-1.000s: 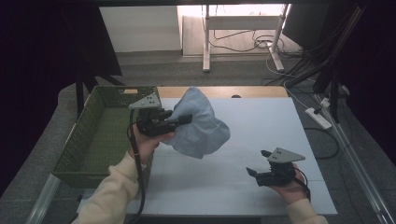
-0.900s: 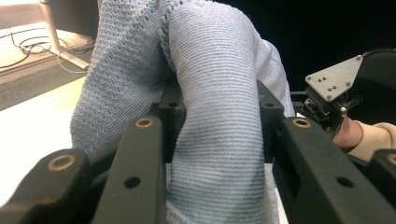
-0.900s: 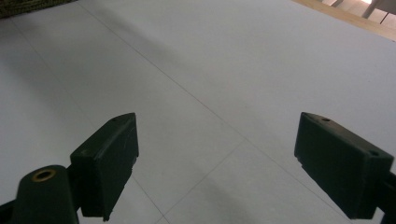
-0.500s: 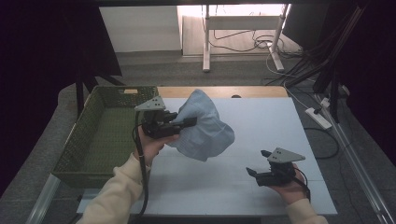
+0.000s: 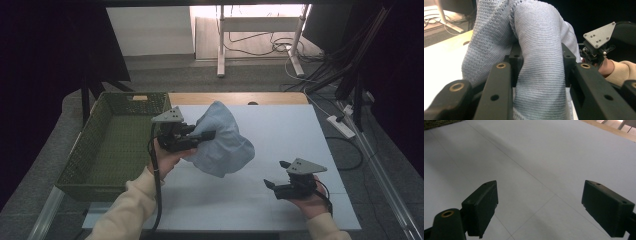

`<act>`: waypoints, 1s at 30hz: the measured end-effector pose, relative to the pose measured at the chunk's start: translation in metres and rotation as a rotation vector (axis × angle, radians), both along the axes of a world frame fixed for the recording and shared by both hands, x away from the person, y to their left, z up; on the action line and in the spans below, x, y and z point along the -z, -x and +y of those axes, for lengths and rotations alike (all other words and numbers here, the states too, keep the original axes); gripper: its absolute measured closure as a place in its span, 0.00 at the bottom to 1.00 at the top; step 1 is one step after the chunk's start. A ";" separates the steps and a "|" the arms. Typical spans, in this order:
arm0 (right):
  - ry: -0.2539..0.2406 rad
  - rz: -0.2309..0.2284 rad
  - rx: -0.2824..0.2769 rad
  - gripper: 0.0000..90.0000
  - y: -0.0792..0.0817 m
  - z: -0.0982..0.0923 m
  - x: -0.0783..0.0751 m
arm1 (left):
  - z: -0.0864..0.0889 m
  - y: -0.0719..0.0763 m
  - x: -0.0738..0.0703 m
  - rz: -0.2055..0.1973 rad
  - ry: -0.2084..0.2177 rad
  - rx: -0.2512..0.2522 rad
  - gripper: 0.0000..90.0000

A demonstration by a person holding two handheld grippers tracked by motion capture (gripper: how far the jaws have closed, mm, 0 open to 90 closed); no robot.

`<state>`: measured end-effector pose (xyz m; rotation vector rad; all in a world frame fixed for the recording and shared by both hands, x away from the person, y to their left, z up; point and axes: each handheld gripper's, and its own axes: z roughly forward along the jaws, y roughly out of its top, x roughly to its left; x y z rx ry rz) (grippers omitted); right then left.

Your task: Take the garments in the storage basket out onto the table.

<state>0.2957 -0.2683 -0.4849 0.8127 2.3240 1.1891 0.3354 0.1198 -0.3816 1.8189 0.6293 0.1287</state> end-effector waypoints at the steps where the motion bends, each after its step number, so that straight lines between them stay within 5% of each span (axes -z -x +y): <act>1: 0.000 0.000 0.000 0.16 0.000 0.000 0.000 | -0.001 0.000 0.001 0.002 -0.001 0.002 0.72; 30: -0.001 0.000 0.000 0.16 0.000 0.000 0.000 | -0.020 -0.003 0.043 0.085 -0.028 0.031 0.71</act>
